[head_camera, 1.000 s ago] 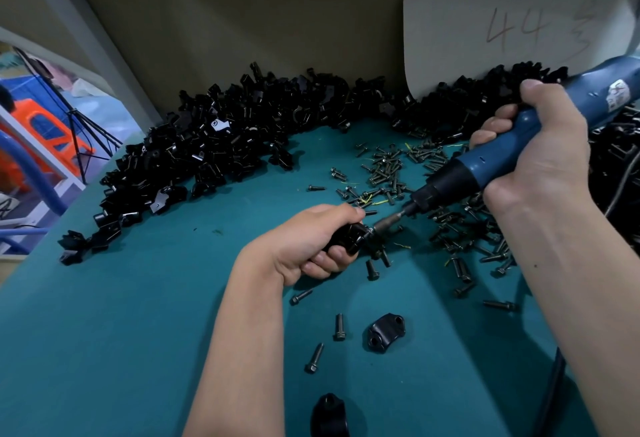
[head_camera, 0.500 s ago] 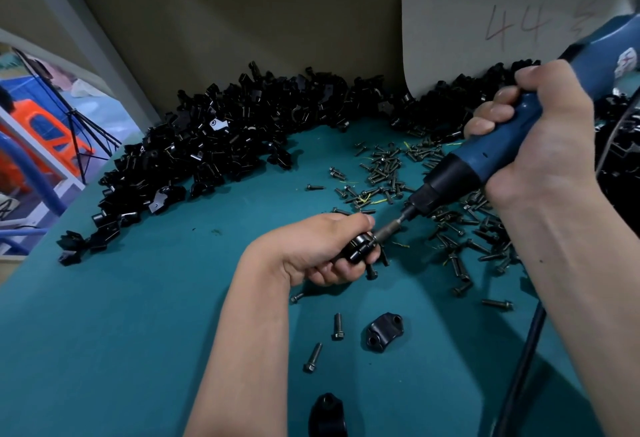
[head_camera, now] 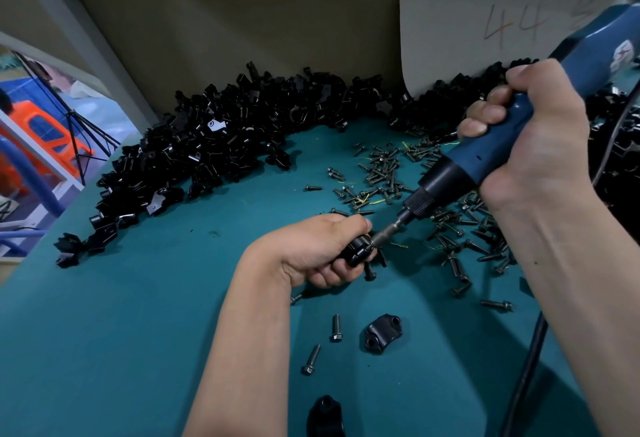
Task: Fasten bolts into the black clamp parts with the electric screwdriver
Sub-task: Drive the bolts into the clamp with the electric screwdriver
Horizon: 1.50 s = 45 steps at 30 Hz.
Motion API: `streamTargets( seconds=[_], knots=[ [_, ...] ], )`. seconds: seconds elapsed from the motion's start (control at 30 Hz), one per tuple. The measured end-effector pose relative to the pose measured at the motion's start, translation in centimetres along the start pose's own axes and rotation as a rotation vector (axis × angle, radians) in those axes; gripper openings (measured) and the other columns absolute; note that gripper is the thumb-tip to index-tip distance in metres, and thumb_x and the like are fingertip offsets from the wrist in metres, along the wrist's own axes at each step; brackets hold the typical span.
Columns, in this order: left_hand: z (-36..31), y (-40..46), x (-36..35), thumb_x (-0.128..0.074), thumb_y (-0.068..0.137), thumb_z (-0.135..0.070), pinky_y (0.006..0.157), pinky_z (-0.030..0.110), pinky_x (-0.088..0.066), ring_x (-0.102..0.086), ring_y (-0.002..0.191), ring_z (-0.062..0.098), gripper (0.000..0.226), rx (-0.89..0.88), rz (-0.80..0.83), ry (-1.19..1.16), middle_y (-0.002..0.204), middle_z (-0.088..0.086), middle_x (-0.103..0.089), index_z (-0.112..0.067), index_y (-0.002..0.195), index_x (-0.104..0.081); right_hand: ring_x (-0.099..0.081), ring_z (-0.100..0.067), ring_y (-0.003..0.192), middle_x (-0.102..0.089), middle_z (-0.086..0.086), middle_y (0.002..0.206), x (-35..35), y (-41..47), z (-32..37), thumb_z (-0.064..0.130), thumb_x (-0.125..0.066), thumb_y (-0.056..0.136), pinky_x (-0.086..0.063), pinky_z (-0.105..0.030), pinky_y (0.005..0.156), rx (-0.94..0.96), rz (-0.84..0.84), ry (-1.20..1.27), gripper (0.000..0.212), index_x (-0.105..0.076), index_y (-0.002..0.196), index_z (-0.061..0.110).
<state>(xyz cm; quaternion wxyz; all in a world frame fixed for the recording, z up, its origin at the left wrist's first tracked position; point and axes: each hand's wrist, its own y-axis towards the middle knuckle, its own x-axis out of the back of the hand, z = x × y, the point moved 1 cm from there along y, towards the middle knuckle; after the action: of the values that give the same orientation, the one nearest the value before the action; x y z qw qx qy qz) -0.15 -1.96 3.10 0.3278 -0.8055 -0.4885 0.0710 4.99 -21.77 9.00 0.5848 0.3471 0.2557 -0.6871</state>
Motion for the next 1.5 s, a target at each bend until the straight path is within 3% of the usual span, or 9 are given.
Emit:
streamTargets(
  seconds=[0.3, 0.47, 0.7, 0.87, 0.97, 1.1, 1.2, 1.37, 1.5],
  knots=[
    [-0.1, 0.0, 0.0, -0.033, 0.105, -0.037, 0.036, 0.012, -0.018, -0.022, 0.038, 0.007, 0.036, 0.008, -0.012, -0.026, 0.052, -0.001, -0.035, -0.018, 0.078, -0.047, -0.041, -0.009, 0.052, -0.047, 0.002, 0.067, 0.0, 0.0, -0.1, 0.005, -0.054, 0.094, -0.038, -0.025, 0.049, 0.002, 0.001, 0.008, 0.02, -0.041, 0.082, 0.015],
    [-0.1, 0.0, -0.1, -0.033, 0.106, -0.032, 0.037, 0.013, -0.017, -0.025, 0.04, 0.008, 0.041, -0.007, -0.049, -0.029, 0.051, -0.001, -0.035, -0.018, 0.067, -0.039, -0.041, -0.01, 0.052, -0.046, 0.001, 0.066, -0.1, 0.0, -0.1, 0.003, -0.053, 0.093, -0.039, -0.026, 0.049, 0.028, 0.015, -0.025, 0.018, -0.042, 0.083, 0.014],
    [0.0, 0.0, 0.2, -0.035, 0.106, -0.032, 0.034, 0.013, -0.018, -0.025, 0.039, 0.007, 0.033, -0.021, -0.019, -0.048, 0.051, -0.001, -0.036, -0.012, 0.082, -0.044, -0.041, -0.01, 0.052, -0.047, 0.001, 0.067, 0.2, 0.1, -0.4, 0.004, -0.054, 0.093, -0.039, -0.025, 0.049, 0.024, -0.001, -0.023, 0.019, -0.042, 0.084, 0.014],
    [0.3, -0.2, 0.4, -0.044, 0.107, -0.044, 0.03, 0.013, -0.021, -0.025, 0.034, 0.004, 0.039, -0.068, 0.035, -0.131, 0.051, -0.001, -0.034, -0.017, 0.078, -0.044, -0.044, -0.008, 0.052, -0.05, 0.003, 0.067, 0.7, 0.1, -0.7, 0.014, -0.068, 0.093, -0.04, -0.023, 0.049, -0.029, -0.089, 0.049, 0.023, -0.047, 0.086, 0.015],
    [0.1, 0.1, 0.2, -0.042, 0.107, -0.035, 0.031, 0.012, -0.022, -0.026, 0.034, 0.005, 0.033, -0.038, -0.003, -0.129, 0.049, -0.001, -0.035, -0.017, 0.079, -0.044, -0.046, -0.006, 0.054, -0.053, 0.004, 0.07, 1.2, 0.1, -0.8, 0.025, -0.076, 0.091, -0.043, -0.021, 0.053, -0.064, -0.058, 0.078, 0.028, -0.05, 0.093, 0.016],
    [-0.2, 0.0, 0.0, -0.041, 0.104, -0.028, 0.033, 0.015, -0.029, -0.031, 0.034, 0.009, 0.024, -0.04, -0.023, -0.141, 0.049, 0.002, -0.041, -0.013, 0.085, -0.046, -0.047, -0.007, 0.054, -0.052, 0.006, 0.067, 1.3, 0.2, -0.9, 0.016, -0.067, 0.096, -0.046, -0.022, 0.057, -0.089, -0.027, 0.023, 0.02, -0.05, 0.086, 0.018],
    [-0.3, -0.1, -0.2, -0.036, 0.104, -0.027, 0.036, 0.019, -0.041, -0.043, 0.035, 0.012, 0.036, -0.012, -0.006, -0.127, 0.052, 0.008, -0.056, -0.009, 0.08, -0.055, -0.039, -0.008, 0.05, -0.043, 0.007, 0.062, 1.2, 0.2, -0.9, 0.013, -0.056, 0.096, -0.041, -0.023, 0.052, -0.123, -0.054, 0.074, 0.024, -0.043, 0.076, 0.019],
    [-0.4, 0.3, -0.7, -0.029, 0.103, -0.026, 0.033, 0.015, -0.017, -0.034, 0.034, 0.009, 0.045, -0.027, 0.029, -0.112, 0.049, 0.002, -0.048, -0.007, 0.076, -0.059, -0.036, -0.009, 0.05, -0.04, 0.007, 0.061, 1.1, 0.4, -0.6, 0.011, -0.05, 0.095, -0.037, -0.024, 0.051, -0.122, -0.059, 0.11, 0.026, -0.04, 0.072, 0.019],
    [-0.5, 0.6, -1.1, -0.03, 0.099, -0.025, 0.034, 0.015, -0.012, -0.034, 0.034, 0.009, 0.041, 0.004, 0.002, -0.047, 0.049, 0.001, -0.048, -0.009, 0.074, -0.059, -0.035, -0.008, 0.049, -0.039, 0.008, 0.06, 1.4, 0.4, -0.5, 0.011, -0.048, 0.095, -0.036, -0.023, 0.05, -0.128, -0.052, 0.093, 0.026, -0.04, 0.072, 0.02]
  ],
)
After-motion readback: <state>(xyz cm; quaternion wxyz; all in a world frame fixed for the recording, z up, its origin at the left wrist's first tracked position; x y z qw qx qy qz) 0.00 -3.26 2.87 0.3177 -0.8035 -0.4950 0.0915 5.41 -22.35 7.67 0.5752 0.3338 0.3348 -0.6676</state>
